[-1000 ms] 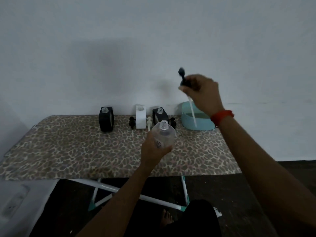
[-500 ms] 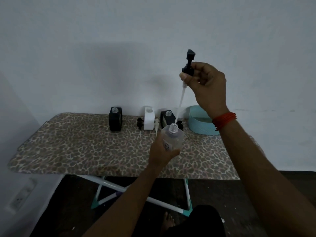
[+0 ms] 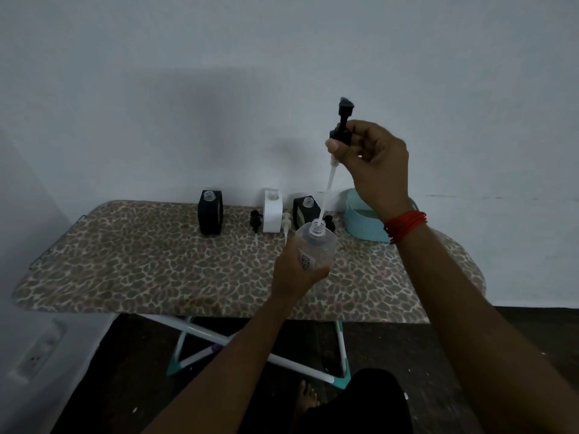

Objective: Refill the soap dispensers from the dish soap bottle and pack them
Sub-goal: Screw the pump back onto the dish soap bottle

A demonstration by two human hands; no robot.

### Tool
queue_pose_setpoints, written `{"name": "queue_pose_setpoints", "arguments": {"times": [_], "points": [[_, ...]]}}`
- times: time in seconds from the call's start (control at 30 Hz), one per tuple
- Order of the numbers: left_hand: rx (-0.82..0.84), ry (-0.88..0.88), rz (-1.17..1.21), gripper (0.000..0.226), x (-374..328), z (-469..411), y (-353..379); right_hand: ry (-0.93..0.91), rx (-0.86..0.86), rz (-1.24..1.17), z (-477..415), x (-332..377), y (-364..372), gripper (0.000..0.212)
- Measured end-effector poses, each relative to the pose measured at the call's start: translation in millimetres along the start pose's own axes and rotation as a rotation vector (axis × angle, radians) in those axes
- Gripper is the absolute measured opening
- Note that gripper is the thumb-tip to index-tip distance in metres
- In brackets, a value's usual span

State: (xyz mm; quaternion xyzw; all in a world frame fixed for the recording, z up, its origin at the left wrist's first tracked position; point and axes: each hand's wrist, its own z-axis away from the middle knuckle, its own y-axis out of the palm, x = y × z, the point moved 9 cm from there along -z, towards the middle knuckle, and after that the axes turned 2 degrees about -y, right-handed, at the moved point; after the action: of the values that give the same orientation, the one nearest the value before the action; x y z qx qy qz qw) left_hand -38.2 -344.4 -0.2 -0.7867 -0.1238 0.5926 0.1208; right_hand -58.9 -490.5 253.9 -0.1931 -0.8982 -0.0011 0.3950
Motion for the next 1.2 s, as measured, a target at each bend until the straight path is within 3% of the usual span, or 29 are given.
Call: {"name": "queue_pose_setpoints", "arguments": {"times": [0.27,0.4,0.63,0.93,1.1,1.2], "points": [[0.012,-0.003,-0.04,0.092,-5.6,0.2,0.3,0.22,0.144,0.018,69.6,-80.9,34.6,0.034],[0.03,0.001,-0.027,0.088,-4.0,-1.2,1.0,0.305,0.079,-0.102,101.5,-113.2,39.5,0.037],[0.028,0.002,-0.005,0.093,-2.4,-0.2,4.5,0.235,-0.027,0.044,116.7,-114.2,41.2,0.025],[0.057,0.006,0.007,0.092,-6.7,0.1,2.3,0.298,0.063,0.002,115.0,-122.8,43.7,0.05],[0.057,-0.009,-0.005,0.096,-8.0,1.0,0.2,0.332,0.007,-0.017,112.2,-126.6,35.9,0.009],[0.049,-0.029,-0.014,0.094,-5.6,1.2,-0.7,0.397,-0.019,-0.074,109.7,-133.4,33.1,0.017]]}}
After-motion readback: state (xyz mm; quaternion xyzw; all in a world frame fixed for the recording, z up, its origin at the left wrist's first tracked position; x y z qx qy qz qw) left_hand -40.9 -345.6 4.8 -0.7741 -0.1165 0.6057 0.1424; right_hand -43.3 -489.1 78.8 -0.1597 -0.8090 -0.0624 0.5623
